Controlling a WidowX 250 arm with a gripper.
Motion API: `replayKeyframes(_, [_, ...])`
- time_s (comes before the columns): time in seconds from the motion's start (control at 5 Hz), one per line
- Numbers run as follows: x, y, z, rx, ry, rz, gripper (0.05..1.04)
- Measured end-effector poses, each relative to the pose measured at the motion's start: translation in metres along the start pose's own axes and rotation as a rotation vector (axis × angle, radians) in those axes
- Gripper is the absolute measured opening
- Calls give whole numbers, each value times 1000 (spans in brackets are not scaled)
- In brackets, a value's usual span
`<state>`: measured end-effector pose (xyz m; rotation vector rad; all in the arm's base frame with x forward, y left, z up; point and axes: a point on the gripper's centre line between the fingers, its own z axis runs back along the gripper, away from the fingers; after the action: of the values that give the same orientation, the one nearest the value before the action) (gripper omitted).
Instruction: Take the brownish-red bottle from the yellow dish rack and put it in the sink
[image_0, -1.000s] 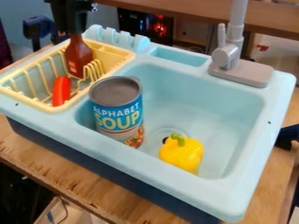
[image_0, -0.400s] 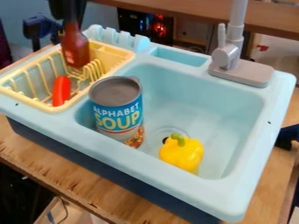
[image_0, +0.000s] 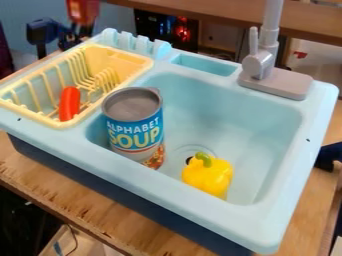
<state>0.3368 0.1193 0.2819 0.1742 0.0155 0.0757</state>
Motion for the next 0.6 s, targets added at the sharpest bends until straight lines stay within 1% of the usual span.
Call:
replayKeyframes(0.2, [-5,-18,-11,-54,72,-9,341])
replayKeyframes(0.4, [-21,-43,-11,-126,63,-36,341])
replayKeyframes(0.6, [-30,-66,-20,-222,36,-70,341])
